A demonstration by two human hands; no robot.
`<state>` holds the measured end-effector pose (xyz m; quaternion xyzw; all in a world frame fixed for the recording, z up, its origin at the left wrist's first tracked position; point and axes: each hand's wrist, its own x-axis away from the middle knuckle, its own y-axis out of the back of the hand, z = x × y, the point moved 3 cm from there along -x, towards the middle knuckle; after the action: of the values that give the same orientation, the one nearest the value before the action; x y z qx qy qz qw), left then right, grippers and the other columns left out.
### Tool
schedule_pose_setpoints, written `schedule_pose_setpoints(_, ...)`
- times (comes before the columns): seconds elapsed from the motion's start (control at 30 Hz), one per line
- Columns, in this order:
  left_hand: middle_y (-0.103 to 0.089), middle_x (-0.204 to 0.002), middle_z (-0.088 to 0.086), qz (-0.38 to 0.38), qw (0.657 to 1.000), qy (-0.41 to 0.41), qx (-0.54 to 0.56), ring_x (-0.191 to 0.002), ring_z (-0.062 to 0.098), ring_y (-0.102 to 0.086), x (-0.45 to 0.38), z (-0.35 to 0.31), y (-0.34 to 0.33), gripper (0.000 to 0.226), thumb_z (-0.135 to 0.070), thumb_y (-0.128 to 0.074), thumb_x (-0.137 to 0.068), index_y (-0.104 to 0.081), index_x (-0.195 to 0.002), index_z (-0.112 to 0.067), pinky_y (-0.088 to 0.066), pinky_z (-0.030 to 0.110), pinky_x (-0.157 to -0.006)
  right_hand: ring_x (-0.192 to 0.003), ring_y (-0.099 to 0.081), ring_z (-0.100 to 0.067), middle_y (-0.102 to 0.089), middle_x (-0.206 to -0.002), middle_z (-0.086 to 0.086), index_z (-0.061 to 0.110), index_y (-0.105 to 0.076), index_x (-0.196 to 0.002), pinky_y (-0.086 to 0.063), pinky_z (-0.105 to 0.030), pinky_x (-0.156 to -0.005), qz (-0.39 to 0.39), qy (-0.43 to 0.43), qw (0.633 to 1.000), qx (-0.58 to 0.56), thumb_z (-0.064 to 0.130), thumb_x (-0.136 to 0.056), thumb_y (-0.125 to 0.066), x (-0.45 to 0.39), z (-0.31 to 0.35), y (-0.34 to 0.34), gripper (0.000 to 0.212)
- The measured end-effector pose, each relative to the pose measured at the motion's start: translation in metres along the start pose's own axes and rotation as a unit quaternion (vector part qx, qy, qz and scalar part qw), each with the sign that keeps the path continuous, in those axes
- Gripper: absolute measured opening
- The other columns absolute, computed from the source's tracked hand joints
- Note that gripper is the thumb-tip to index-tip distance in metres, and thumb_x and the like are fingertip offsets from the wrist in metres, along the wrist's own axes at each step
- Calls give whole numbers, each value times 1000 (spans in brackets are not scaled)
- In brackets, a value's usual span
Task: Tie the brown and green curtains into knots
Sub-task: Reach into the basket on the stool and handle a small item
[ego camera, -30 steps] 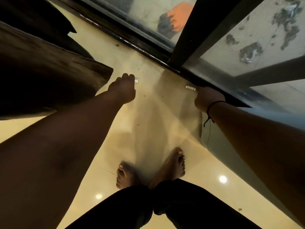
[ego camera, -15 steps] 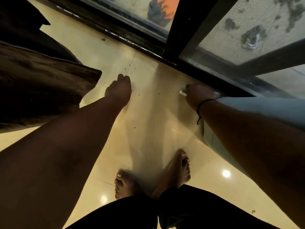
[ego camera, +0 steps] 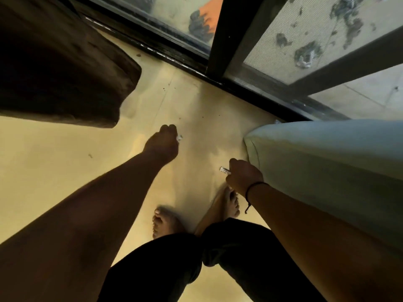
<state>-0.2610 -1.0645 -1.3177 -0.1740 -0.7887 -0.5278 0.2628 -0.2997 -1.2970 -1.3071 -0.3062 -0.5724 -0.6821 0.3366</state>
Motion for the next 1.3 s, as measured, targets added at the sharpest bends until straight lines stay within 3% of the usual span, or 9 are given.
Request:
schedule_pose_setpoints(0.1, -53, -103, 22, -24, 992, -37, 122, -90, 43, -56, 67, -27, 19, 30, -27, -48, -93, -50, -103, 0, -47, 46, -77, -92, -59, -35, -61, -99, -16, 11, -46, -91, -35, -30, -64, -7, 4, 1000, -7, 16, -87, -50, 53, 4, 22, 8)
schedule_pose_setpoints(0.23, -58, -96, 16, 21, 983, 13, 184, -88, 34, -57, 173, -52, 59, 20, -25, -55, -91, -51, -97, -6, -42, 35, -73, -100, -59, -36, -61, -104, -17, 17, -42, -85, -39, -33, -70, 5, 27, 1000, -9, 19, -87, -50, 133, 20, 66, 9)
schedule_pose_setpoints(0.37, -65, -73, 5, 66, 966, 70, 242, -60, 19, -59, 287, -76, 106, 19, -35, -59, -89, -48, -85, -19, -45, 31, -59, -111, -56, -33, -60, -118, -13, 13, -52, -115, -45, -36, -85, 11, 69, 997, 7, 29, -89, -53, 218, 33, 99, 30)
schedule_pose_setpoints(0.47, -67, -76, -1, 59, 964, 83, 245, -64, 16, -58, 353, -102, 138, 21, -36, -62, -87, -43, -77, -30, -45, 28, -63, -120, -52, -30, -54, -131, -10, 16, -45, -133, -42, -36, -96, 19, 103, 994, 11, 25, -90, -50, 277, 34, 117, 44)
schedule_pose_setpoints(0.6, -70, -85, 5, 56, 967, 58, 243, -74, 25, -65, 406, -150, 166, 22, -33, -65, -84, -46, -77, -28, -49, 31, -68, -120, -51, -29, -55, -129, -11, 13, -46, -130, -40, -35, -96, -17, 123, 992, 12, 22, -91, -47, 354, 12, 142, 40)
schedule_pose_setpoints(0.77, -72, -75, 11, 57, 960, 22, 275, -52, 13, -60, 444, -223, 190, 23, -29, -72, -78, -57, -93, -17, -44, 19, -47, -111, -56, -32, -63, -114, -10, 19, -52, -117, -45, -35, -86, -113, 107, 988, -22, 18, -87, -50, 467, -52, 155, 30)
schedule_pose_setpoints(0.93, -59, -74, 19, 94, 872, 16, 480, -46, 19, -47, 516, -310, 185, 39, 0, -60, -80, -51, -116, -12, -29, 15, -40, -116, -54, -25, -59, -124, -4, 27, -53, -124, -43, -29, -91, -167, 58, 984, -10, 22, -88, -50, 583, -150, 153, 36)
schedule_pose_setpoints(1.03, -57, -75, 16, 135, 870, -7, 475, -50, 19, -50, 565, -357, 162, 41, -5, -57, -69, -54, -108, -15, -29, 16, -41, -112, -55, -23, -60, -120, -4, 27, -55, -120, -44, -30, -89, -200, 7, 980, -16, 21, -90, -47, 639, -207, 143, 31)
schedule_pose_setpoints(1.3, -58, -61, 6, 187, 891, -46, 410, -40, 14, -53, 659, -520, 80, 16, 0, -50, -90, -53, -93, -16, -36, 13, -38, -113, -56, -21, -60, -120, 1, 27, -57, -115, -46, -31, -91, -298, -100, 948, -49, 21, -90, -45, 778, -374, 122, 28)
